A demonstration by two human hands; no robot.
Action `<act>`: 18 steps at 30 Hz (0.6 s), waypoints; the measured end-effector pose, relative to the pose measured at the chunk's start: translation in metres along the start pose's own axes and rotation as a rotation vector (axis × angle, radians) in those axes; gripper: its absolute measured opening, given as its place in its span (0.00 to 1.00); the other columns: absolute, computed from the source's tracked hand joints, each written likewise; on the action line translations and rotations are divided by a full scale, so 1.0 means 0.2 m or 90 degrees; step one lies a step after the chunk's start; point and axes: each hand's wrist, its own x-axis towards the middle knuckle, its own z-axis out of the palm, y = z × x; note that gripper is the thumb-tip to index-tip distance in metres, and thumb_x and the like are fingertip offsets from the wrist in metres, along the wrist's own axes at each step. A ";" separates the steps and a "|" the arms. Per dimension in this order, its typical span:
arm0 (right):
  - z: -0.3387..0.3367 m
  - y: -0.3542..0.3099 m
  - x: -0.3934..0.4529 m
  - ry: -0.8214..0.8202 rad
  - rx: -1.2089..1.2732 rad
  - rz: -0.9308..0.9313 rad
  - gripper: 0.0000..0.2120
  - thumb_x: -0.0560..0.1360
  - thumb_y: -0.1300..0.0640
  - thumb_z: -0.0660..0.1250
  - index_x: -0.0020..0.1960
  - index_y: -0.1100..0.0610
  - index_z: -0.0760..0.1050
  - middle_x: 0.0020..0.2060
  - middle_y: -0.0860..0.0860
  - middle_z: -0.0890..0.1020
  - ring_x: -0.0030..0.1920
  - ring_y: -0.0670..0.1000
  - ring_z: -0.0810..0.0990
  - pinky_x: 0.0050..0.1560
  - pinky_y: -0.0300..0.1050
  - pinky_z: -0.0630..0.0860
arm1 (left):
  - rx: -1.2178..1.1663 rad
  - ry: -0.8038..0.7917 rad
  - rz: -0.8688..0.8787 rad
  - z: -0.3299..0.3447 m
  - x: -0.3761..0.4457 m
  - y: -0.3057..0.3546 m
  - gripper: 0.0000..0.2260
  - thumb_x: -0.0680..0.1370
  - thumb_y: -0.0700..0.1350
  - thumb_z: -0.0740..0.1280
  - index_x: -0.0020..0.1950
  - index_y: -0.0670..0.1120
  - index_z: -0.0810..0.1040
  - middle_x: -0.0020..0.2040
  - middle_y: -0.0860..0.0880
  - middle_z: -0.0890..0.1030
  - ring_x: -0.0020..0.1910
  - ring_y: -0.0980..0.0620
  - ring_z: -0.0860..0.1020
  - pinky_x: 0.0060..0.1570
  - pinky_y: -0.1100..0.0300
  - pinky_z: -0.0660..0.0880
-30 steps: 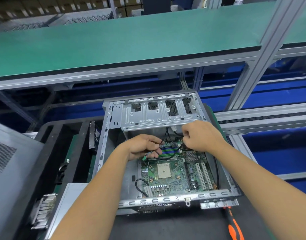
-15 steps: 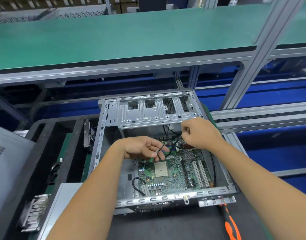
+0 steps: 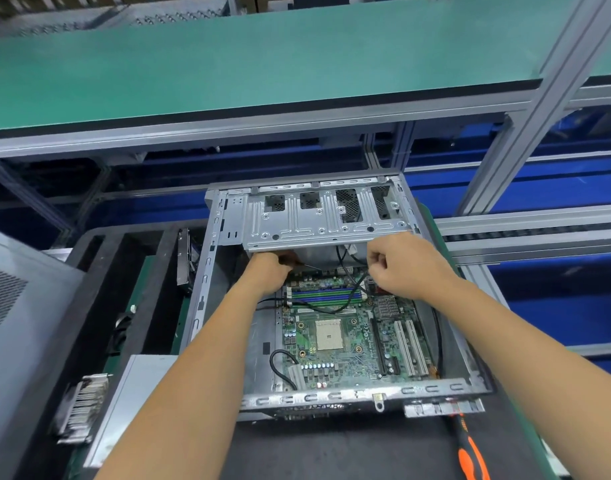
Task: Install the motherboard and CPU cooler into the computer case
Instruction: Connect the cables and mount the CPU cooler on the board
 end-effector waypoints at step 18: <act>0.20 -0.17 0.22 -0.213 0.019 -0.134 0.07 0.74 0.61 0.61 0.44 0.56 0.77 0.37 0.51 0.79 0.39 0.54 0.78 0.43 0.49 0.77 | 0.145 0.003 -0.047 -0.05 -0.01 -0.11 0.08 0.78 0.41 0.65 0.49 0.36 0.78 0.49 0.40 0.79 0.47 0.45 0.78 0.47 0.60 0.73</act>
